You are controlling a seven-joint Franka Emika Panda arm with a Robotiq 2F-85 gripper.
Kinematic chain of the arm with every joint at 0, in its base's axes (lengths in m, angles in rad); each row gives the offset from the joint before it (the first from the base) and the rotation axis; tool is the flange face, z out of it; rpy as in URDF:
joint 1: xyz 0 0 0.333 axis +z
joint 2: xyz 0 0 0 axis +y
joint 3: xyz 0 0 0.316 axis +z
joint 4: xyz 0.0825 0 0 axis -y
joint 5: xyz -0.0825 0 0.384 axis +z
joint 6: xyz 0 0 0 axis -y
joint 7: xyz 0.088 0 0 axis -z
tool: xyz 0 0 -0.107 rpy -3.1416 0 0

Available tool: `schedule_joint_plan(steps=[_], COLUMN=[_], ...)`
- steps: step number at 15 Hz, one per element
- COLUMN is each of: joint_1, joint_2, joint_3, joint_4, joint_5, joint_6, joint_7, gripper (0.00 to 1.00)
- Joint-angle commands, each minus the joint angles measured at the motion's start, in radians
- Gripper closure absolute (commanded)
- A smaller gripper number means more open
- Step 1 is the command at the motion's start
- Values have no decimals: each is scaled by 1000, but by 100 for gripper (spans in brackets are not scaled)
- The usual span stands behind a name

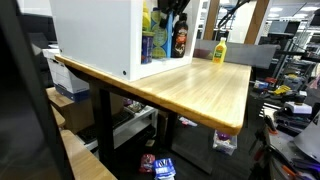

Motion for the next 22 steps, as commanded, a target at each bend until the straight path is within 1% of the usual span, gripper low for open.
schedule_joint_plan(steps=[1, 7, 13, 15, 18, 22], joint_1=[10, 15, 22, 21, 15, 14], joint_2=[11, 13, 17, 18, 12, -2], joint_3=[-5, -7, -9, -9, -10, -22], joint_4=[26, 41, 42, 39, 27, 8], joint_5=[5, 26, 95, 96, 62, 48], joint_6=[3, 2, -1, -1, -4, 20], joint_7=[26, 25, 41, 43, 47, -3], gripper=[94, 94, 94, 94, 94, 94])
